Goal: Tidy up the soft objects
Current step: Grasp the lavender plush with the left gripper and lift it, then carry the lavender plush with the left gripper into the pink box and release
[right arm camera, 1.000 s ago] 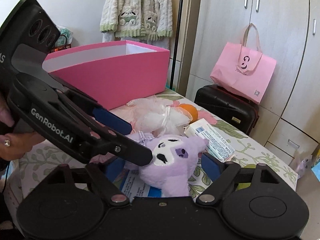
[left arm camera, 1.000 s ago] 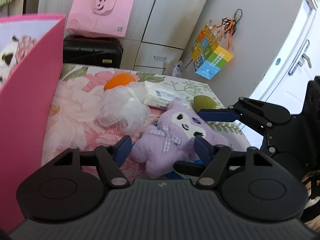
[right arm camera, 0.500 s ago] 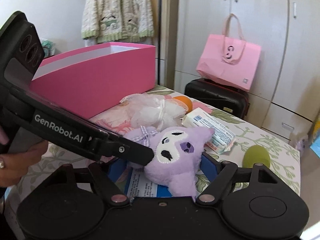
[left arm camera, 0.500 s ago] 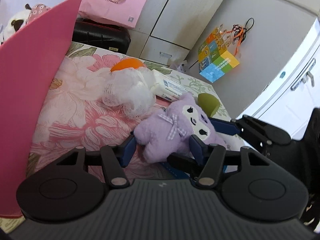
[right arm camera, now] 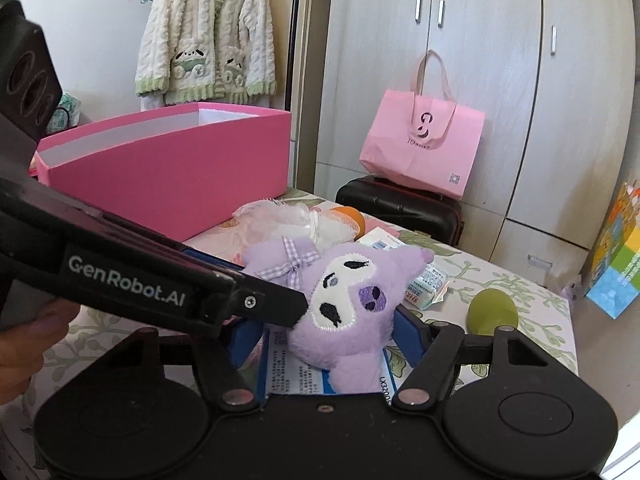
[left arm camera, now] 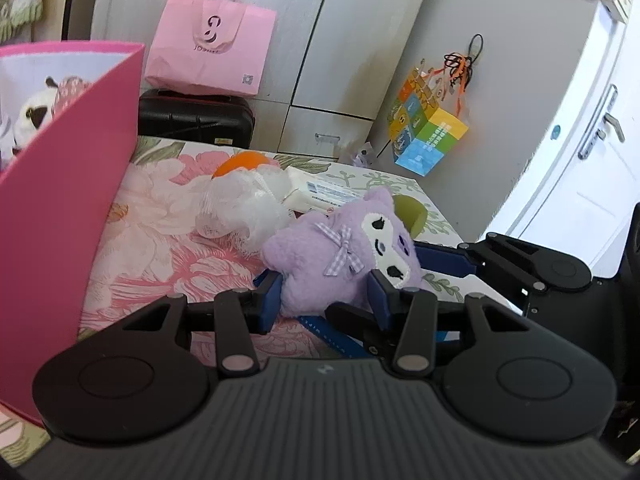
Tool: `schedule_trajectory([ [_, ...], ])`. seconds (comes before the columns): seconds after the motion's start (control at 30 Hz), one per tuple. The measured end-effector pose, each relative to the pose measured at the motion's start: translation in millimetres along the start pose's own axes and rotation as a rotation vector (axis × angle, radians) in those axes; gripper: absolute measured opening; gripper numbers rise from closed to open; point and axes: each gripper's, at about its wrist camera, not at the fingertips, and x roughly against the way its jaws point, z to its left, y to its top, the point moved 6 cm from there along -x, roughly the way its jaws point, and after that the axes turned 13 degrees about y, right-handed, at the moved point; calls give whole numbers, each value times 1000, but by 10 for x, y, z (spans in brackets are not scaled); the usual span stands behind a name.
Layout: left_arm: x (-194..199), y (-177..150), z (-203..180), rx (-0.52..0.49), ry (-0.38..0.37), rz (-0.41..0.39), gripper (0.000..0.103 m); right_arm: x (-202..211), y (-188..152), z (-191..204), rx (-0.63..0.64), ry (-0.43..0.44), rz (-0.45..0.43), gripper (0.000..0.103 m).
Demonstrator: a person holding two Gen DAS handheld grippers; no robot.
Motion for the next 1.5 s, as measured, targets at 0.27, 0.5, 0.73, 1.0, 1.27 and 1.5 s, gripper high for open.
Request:
schedule_trajectory([
  [0.27,257,-51,-42,-70,31,13,45,132,19,154,-42,-12,-4,74],
  [0.5,531,-209,1,-98,50,56,45,254,-58,436,-74,-6,20,74],
  [0.73,818,-381,89,-106,30,106,44,383,-114,758,-108,1,63,74],
  [1.0,1231,-500,237,-124,1,138,44,568,-116,1159,-115,14,101,74],
  [1.27,1758,-441,519,-127,-19,199,44,759,99,1669,-38,66,110,74],
  [1.5,2142,-236,793,-119,-17,169,44,838,435,2028,42,137,83,74],
])
